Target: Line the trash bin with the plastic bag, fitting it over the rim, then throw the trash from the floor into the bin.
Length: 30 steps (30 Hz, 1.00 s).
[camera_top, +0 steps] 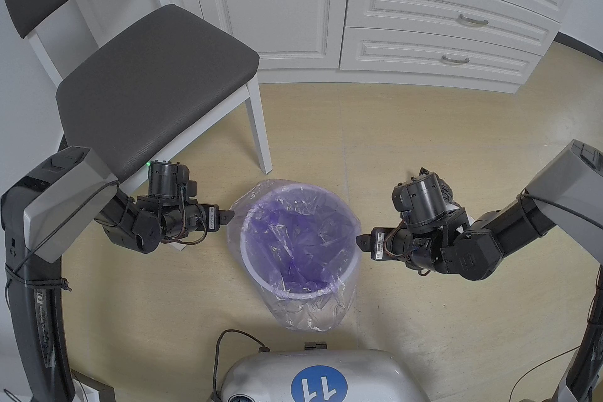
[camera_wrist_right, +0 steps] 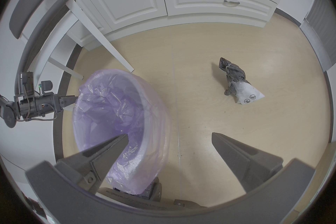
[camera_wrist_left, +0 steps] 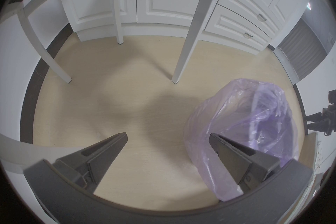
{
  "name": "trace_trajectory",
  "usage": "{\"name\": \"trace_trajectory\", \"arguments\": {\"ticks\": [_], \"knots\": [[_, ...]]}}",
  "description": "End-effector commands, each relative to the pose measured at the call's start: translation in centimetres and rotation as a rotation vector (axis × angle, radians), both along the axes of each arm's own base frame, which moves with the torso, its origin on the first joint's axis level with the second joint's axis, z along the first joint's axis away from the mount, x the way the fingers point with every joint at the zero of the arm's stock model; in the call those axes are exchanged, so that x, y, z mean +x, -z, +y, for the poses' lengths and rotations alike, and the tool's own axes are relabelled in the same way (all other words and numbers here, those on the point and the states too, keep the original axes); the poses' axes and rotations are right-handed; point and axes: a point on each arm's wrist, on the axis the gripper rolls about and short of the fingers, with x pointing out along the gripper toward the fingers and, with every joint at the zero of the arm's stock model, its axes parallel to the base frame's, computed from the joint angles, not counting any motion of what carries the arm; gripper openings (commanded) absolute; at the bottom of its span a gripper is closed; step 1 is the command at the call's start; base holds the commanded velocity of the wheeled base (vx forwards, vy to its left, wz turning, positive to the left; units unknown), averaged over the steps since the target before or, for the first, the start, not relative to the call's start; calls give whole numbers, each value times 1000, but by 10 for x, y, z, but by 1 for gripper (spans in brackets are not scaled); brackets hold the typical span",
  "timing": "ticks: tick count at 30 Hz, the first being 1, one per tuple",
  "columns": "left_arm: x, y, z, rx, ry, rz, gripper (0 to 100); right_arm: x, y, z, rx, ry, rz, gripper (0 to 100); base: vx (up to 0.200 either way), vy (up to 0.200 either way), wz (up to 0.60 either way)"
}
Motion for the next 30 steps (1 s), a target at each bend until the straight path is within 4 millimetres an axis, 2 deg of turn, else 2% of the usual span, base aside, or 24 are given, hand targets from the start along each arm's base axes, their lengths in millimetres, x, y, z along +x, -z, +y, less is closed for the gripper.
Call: {"name": "trace_trajectory", "arguments": {"ticks": [1,4,8,11,16,18,23,30], "knots": [[-12,-23,-2,-4,18,-37,100,3,6,0,-2,4,2,100,0,0,0],[-25,-26,2,51,50,-20,100,3,3,-2,-1,7,-3,100,0,0,0],[-30,-13,11,169,105,0,100,4,1,-4,1,13,-8,100,0,0,0],[-31,-9,15,197,115,14,100,5,1,-6,2,19,-9,100,0,0,0],[-28,10,22,214,115,76,100,9,-3,-13,6,36,-18,100,0,0,0],[-24,29,25,237,127,102,100,12,-2,-16,5,45,-16,100,0,0,0],[-23,43,19,236,160,124,100,14,0,-17,8,43,-11,100,0,0,0],[-14,55,-4,172,164,132,100,16,4,-17,4,45,-5,100,0,0,0]]}}
